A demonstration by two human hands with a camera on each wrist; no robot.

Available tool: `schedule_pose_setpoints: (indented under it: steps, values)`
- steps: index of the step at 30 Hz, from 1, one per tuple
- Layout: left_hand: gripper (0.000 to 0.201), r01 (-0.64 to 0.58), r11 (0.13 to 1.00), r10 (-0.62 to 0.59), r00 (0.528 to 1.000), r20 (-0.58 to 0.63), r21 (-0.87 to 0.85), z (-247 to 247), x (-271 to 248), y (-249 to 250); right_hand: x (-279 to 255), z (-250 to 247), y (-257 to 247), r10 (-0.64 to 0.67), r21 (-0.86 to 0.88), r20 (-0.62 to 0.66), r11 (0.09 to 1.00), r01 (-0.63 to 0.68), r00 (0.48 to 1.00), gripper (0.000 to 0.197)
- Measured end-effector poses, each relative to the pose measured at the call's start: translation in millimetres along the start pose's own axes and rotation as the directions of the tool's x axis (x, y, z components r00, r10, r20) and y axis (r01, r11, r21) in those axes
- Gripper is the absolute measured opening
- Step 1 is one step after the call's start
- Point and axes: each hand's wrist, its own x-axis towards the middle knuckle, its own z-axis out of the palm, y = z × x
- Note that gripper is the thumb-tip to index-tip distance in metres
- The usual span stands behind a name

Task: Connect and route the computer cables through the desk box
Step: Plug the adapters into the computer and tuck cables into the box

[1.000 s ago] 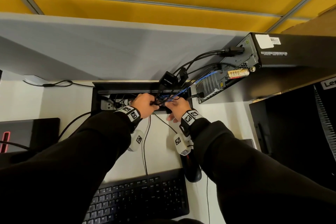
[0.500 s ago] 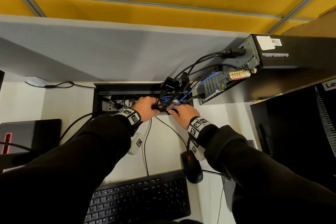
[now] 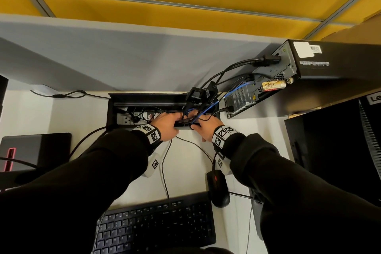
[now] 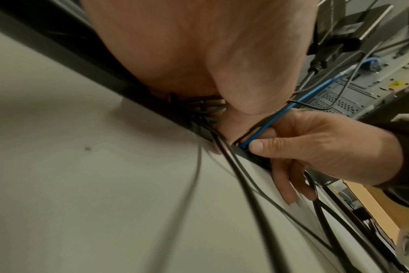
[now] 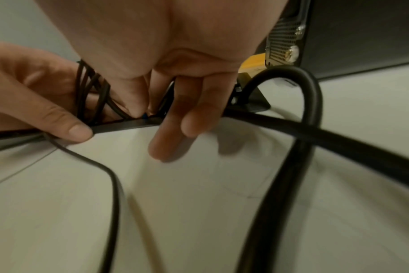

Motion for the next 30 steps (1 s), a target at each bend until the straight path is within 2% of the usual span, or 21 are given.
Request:
schedule_pose_setpoints:
  steps: [3, 8, 13, 14, 15, 16, 17, 18, 19, 22, 23, 25, 27, 29, 30]
  values:
    - [0.052, -0.011, 0.999, 0.011, 1.0, -0.002, 0.043, 1, 2, 0, 1, 1, -1, 0.056, -0.041, 0.013, 0.998, -0.056, 0.998, 0.03]
    - [0.043, 0.001, 1.0, -0.001, 1.0, 0.016, 0.002, 1, 2, 1, -6, -4, -10, 0.154, 0.218, 0.185, 0.957, -0.193, 0.971, 0.023]
    - [0.059, -0.063, 0.984, 0.051, 0.996, 0.074, 0.166, -7, -8, 0, -10, 0, -11, 0.16, 0.156, 0.148, 0.971, -0.183, 0.976, 0.034]
    - [0.057, -0.096, 0.975, 0.09, 0.995, 0.035, 0.199, -14, -10, 0, -10, 2, -9, 0.15, 0.132, 0.145, 0.977, -0.169, 0.978, 0.041]
    - [0.054, -0.136, 0.964, 0.152, 0.987, -0.056, 0.228, -24, -13, 2, -9, 3, -8, 0.142, 0.107, 0.146, 0.982, -0.158, 0.979, 0.046]
    - [0.051, -0.181, 0.949, 0.235, 0.952, -0.195, 0.259, -37, -13, 3, -9, 3, -7, 0.139, 0.101, 0.148, 0.983, -0.154, 0.979, 0.049]
    - [0.049, -0.201, 0.932, 0.3, 0.895, -0.331, 0.301, -50, -12, 5, -8, 2, -8, 0.132, 0.098, 0.151, 0.984, -0.148, 0.98, 0.05]
    - [0.049, -0.184, 0.923, 0.323, 0.848, -0.42, 0.338, -61, -11, 5, -8, 3, -8, 0.122, 0.089, 0.152, 0.987, -0.137, 0.981, 0.049]
    - [0.051, -0.159, 0.918, 0.322, 0.834, -0.448, 0.363, -69, -8, 5, -9, 2, -10, 0.119, 0.083, 0.153, 0.988, -0.133, 0.981, 0.05]
    - [0.054, -0.127, 0.925, 0.25, 0.913, -0.323, 0.358, -66, -2, -4, -15, 1, -12, 0.129, 0.042, 0.128, 0.99, -0.135, 0.983, 0.052]
    - [0.049, -0.135, 0.93, 0.247, 0.918, -0.309, 0.343, -60, -2, -8, -17, 3, -12, 0.123, 0.027, 0.117, 0.992, -0.127, 0.985, 0.053]
    - [0.04, -0.169, 0.934, 0.279, 0.896, -0.346, 0.316, -50, -9, -12, -20, 10, -13, 0.115, 0.05, 0.101, 0.991, -0.121, 0.988, 0.059]
    - [0.039, -0.211, 0.916, 0.332, 0.876, -0.35, 0.34, -41, -15, -15, -27, 16, -13, 0.116, 0.086, 0.079, 0.989, -0.122, 0.99, 0.065]
    - [0.044, -0.233, 0.889, 0.367, 0.878, -0.308, 0.393, -35, -18, -21, -36, 22, -13, 0.12, 0.106, 0.027, 0.987, -0.122, 0.992, 0.065]
    - [0.046, -0.225, 0.886, 0.354, 0.894, -0.275, 0.406, -32, -19, -24, -43, 25, -12, 0.119, 0.119, -0.018, 0.986, -0.116, 0.993, 0.064]
